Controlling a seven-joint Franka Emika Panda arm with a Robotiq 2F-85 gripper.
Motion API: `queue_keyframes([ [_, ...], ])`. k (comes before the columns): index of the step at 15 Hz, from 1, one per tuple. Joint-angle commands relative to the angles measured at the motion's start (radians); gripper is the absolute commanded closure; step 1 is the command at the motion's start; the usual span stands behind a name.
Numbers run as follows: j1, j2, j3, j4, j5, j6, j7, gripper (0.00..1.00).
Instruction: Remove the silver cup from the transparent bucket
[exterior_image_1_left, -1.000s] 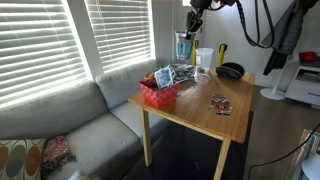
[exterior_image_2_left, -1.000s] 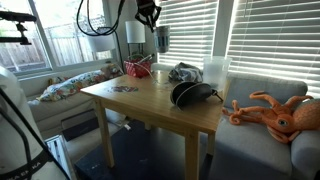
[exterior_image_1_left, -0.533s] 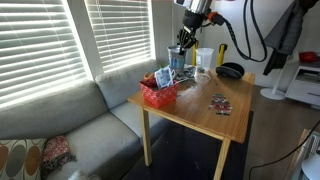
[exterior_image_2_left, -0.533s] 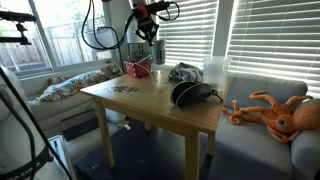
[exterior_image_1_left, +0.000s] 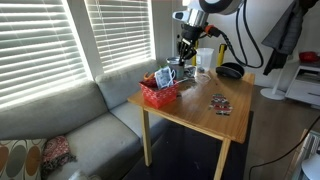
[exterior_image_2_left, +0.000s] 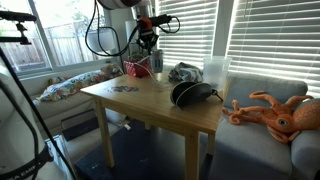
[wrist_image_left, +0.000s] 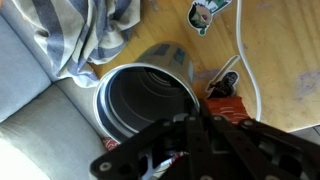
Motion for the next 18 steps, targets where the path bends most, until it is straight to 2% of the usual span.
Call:
queue_keyframes([
  [1, -0.017, 0.0, 0.009, -0.013, 0.023, 0.013, -0.051, 0.99],
  [16, -0.04, 0.059, 0.016, -0.02, 0.015, 0.088, -0.151, 0.99],
  [17, -0.041, 0.058, 0.017, -0.019, 0.017, 0.087, -0.155, 0.73],
  [18, -0.041, 0.057, 0.017, -0.017, 0.016, 0.084, -0.157, 0.68],
])
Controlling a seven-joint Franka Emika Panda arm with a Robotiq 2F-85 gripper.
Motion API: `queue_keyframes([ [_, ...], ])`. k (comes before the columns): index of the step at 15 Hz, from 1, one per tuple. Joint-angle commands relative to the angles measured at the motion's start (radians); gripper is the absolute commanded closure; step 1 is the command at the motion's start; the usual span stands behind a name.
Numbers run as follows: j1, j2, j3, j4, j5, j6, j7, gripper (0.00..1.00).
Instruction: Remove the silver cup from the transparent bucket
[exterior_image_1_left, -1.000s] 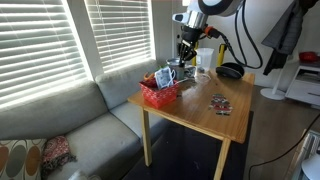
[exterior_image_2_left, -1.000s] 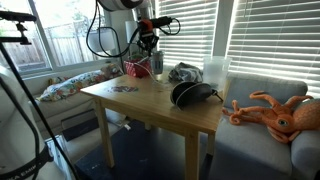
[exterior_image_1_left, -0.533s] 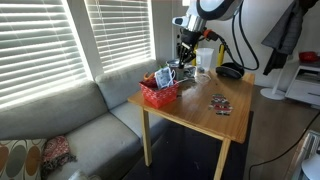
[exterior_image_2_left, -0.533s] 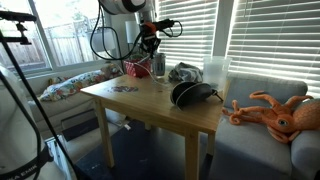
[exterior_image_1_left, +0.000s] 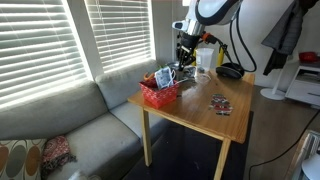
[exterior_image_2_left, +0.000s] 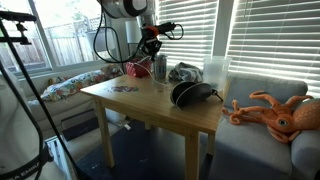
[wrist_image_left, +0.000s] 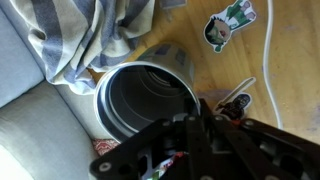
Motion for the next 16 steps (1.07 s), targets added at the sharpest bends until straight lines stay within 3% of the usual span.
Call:
queue_keyframes([
  [1, -0.017, -0.01, 0.016, -0.004, 0.017, 0.01, -0.042, 0.63],
  [4, -0.015, -0.036, 0.017, -0.001, 0.022, -0.016, -0.047, 0.43],
  [10, -0.026, -0.182, 0.008, 0.001, 0.006, -0.173, 0.088, 0.01],
  [16, -0.089, -0.368, -0.011, 0.018, -0.082, -0.492, 0.376, 0.0],
])
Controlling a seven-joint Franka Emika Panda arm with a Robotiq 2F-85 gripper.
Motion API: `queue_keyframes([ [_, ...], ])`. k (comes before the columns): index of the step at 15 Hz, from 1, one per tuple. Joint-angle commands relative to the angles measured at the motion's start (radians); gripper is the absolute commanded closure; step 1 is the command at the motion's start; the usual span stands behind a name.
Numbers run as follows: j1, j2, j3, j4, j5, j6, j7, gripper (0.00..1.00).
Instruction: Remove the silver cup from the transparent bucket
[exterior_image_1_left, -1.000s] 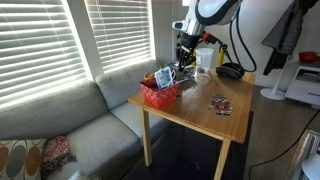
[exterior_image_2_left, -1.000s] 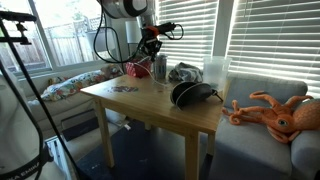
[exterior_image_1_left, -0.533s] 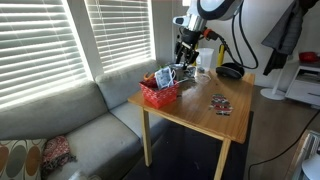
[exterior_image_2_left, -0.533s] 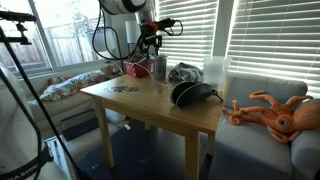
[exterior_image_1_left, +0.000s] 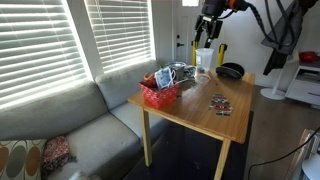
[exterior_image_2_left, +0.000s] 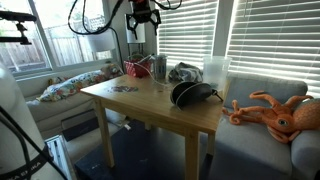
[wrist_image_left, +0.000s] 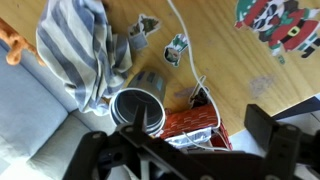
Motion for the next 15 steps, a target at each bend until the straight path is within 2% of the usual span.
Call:
queue_keyframes([
  [1, -0.037, -0.108, -0.009, -0.003, -0.058, -0.183, 0.161, 0.0],
  [5, -0.067, -0.143, -0.022, 0.009, -0.114, -0.331, 0.325, 0.0],
  [6, -0.031, -0.132, -0.039, 0.004, -0.096, -0.279, 0.262, 0.0],
  [15, -0.021, -0.128, -0.046, 0.004, -0.097, -0.284, 0.269, 0.0],
])
